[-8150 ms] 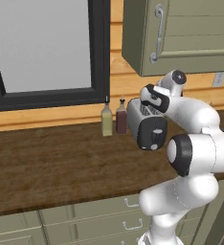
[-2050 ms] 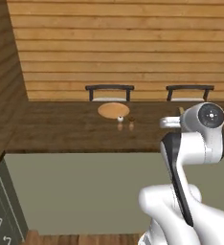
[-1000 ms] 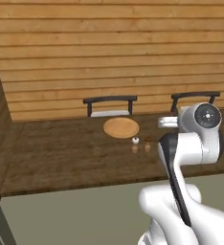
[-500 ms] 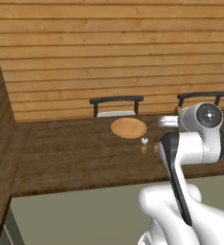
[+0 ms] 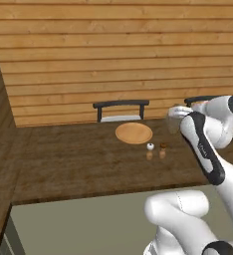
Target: Start the toaster. Once the lever pops up, take the bread to the plate on the dining counter.
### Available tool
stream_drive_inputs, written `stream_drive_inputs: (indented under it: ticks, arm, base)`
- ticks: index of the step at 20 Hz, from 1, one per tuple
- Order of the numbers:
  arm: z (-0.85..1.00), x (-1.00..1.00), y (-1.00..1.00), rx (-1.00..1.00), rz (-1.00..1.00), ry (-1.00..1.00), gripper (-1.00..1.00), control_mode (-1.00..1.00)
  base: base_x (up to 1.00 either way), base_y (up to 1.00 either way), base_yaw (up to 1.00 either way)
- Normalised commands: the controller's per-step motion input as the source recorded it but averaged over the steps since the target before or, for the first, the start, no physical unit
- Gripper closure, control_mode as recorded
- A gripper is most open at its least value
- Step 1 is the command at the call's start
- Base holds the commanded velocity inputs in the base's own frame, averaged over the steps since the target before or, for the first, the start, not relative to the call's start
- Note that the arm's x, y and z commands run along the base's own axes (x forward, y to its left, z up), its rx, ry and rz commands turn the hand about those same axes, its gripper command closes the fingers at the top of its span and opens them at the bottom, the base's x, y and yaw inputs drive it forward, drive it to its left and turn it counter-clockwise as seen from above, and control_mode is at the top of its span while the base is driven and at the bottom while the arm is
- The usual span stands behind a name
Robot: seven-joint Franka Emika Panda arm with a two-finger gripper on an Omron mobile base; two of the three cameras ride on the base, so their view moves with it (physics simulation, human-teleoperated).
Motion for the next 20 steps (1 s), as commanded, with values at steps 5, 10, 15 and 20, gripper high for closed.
stream_drive_inputs:
  ticks: [5, 10, 15, 20]
  arm:
    - [-0.07, 1.0, -0.1, 0.18, 0.24, 0.17, 1.0, -1.0]
    - [-0.29, 1.0, 0.01, 0.12, 0.2, 0.13, 1.0, -1.0]
    - [-0.46, 1.0, 0.11, 0.08, 0.15, 0.09, 1.0, -1.0]
    - [-0.84, 0.99, 0.26, 0.01, 0.08, 0.1, 1.0, -1.0]
  base:
    - [0.0, 0.0, 0.0]
    - [0.0, 0.0, 0.0]
    - [0.0, 0.0, 0.0]
    - [0.0, 0.0, 0.0]
